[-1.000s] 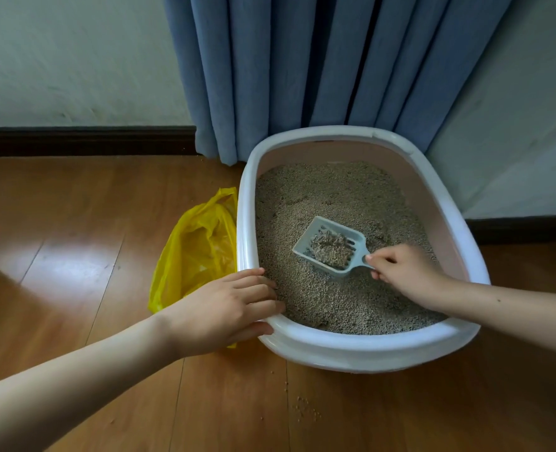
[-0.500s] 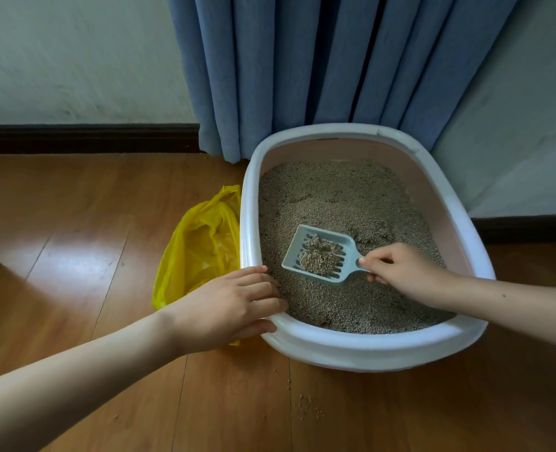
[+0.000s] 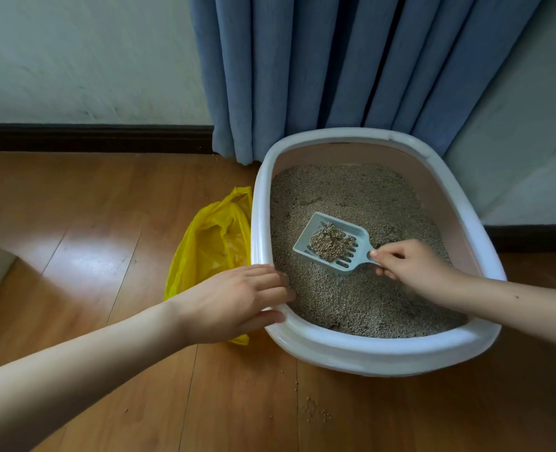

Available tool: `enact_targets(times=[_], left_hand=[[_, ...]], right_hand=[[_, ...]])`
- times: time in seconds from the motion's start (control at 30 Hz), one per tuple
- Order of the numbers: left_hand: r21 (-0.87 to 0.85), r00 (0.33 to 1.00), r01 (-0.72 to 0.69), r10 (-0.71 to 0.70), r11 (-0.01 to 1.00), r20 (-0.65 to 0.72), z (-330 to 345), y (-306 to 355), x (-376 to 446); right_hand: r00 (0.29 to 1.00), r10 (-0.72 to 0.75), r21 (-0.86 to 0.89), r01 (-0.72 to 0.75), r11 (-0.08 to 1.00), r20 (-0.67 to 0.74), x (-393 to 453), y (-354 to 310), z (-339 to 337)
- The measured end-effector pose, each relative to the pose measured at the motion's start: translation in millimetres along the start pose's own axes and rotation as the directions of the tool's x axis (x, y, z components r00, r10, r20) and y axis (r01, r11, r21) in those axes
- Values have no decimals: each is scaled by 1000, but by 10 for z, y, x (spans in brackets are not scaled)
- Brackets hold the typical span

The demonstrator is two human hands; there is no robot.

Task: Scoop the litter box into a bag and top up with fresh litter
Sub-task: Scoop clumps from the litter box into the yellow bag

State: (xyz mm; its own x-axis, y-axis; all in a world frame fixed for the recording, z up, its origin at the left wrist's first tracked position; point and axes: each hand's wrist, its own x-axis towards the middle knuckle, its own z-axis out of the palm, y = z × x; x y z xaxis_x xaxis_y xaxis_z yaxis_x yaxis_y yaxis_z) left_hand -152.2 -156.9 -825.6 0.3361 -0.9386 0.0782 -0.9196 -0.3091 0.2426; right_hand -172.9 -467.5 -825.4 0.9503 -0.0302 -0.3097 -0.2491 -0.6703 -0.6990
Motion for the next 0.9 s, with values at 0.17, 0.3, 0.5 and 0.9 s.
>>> enact_targets(times=[0.17, 0.3, 0.5, 0.9], left_hand=[[-24, 969, 183, -184, 983, -165, -222, -233, -137], [-33, 779, 547, -524, 836, -344, -288, -546, -342], [-443, 223, 880, -973, 174, 60, -159, -799, -554], [-538, 146, 841, -934, -57, 326, 195, -828, -697]], right_hand=[[999, 42, -13, -43, 999, -21, 41, -43, -83], [991, 130, 72, -133, 988, 43, 69, -105, -52], [993, -4, -23, 6, 1000, 116, 139, -634, -26], [946, -157, -204, 220, 954, 284, 467, -1547, 746]])
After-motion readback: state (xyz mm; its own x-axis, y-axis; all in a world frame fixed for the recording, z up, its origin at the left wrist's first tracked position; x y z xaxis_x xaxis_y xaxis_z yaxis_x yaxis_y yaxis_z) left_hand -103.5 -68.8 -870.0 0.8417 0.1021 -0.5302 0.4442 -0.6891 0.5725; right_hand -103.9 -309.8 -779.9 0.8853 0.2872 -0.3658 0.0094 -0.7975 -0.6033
